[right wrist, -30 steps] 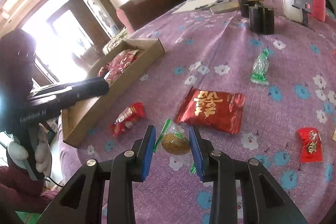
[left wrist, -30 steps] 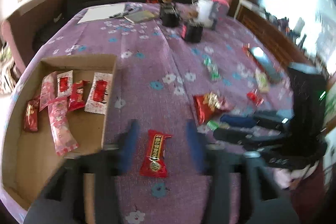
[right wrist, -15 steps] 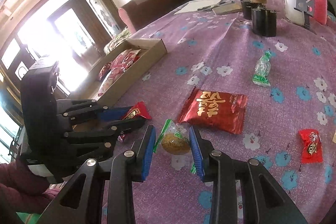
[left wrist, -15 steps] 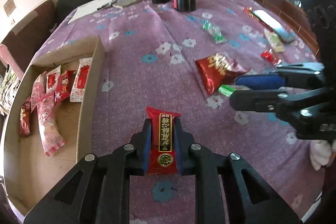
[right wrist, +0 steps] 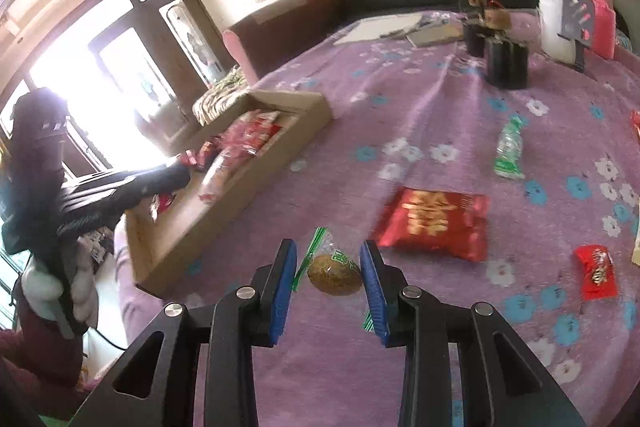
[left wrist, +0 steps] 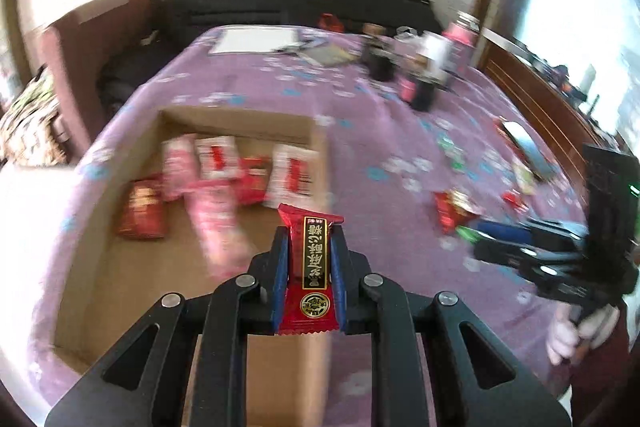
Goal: Organize snacks
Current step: 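Carry the red snack into the box and open the left tool, then move both tools back over the red gold-printed bag and red candy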
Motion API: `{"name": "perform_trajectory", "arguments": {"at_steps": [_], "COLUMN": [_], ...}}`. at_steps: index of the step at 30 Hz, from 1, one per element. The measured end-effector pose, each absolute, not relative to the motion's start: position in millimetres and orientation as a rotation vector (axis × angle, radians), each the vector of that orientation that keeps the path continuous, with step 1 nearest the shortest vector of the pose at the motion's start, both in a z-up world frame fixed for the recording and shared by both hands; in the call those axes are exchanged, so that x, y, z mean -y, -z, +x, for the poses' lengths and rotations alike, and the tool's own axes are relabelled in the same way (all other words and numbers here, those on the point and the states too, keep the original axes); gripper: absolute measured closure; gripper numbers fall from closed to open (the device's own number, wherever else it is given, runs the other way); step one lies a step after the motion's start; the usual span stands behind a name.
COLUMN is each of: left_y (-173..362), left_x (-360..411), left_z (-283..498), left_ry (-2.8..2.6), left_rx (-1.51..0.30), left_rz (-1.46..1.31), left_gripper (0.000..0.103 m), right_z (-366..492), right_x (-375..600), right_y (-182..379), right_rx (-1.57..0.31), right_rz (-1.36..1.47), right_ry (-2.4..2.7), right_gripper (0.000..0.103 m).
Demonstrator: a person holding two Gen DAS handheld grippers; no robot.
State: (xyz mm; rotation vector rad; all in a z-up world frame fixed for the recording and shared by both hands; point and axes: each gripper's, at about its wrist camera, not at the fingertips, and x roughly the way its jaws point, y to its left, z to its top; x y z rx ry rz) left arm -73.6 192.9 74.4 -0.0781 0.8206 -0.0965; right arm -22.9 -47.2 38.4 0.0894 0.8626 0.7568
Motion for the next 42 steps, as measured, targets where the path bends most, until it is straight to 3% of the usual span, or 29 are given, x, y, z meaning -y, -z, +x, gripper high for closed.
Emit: {"name": "perform_trajectory", "arguments": {"at_steps": [10,28,36,39,42], "left_y": [-39.6,-21.4,-44.8,-54.6,-65.9], "left_x": [-290.3,-325.2,-337.6,-334.6,-328.6], "left_z": [-42.6,-13.5,-38.2,-47.5,-58.1], "left_ry": [-0.103,-0.082,-0.076,-0.075,-0.071], "left_rx": [-0.963,-1.02,-0.95,-0.924,-0.887], "left_rz": [-0.145,-0.25,-0.322,-0.325,-0.327], "left_gripper": [0.086,0.085,0.064,0.05,0.048], "right_z": [-25.3,-21.8,-25.3,-27.2,-28.7], "right_x": [-59.1,-213.0,-218.6,-207.8,-185.9], "right_y": [-71.1,-35.6,-40.6,-53.3,-70.8], "right_rx": [-0.86,-0.952,-0.915,-0.892,-0.855], "right_rz": [-0.045,-0.285,-0.285,-0.247,-0.197], "right_ry": [-0.844,-0.875,-0.871,-0.867,-0.849], "right_gripper": [0.07,0.07,0.065,0.064,0.063]}}
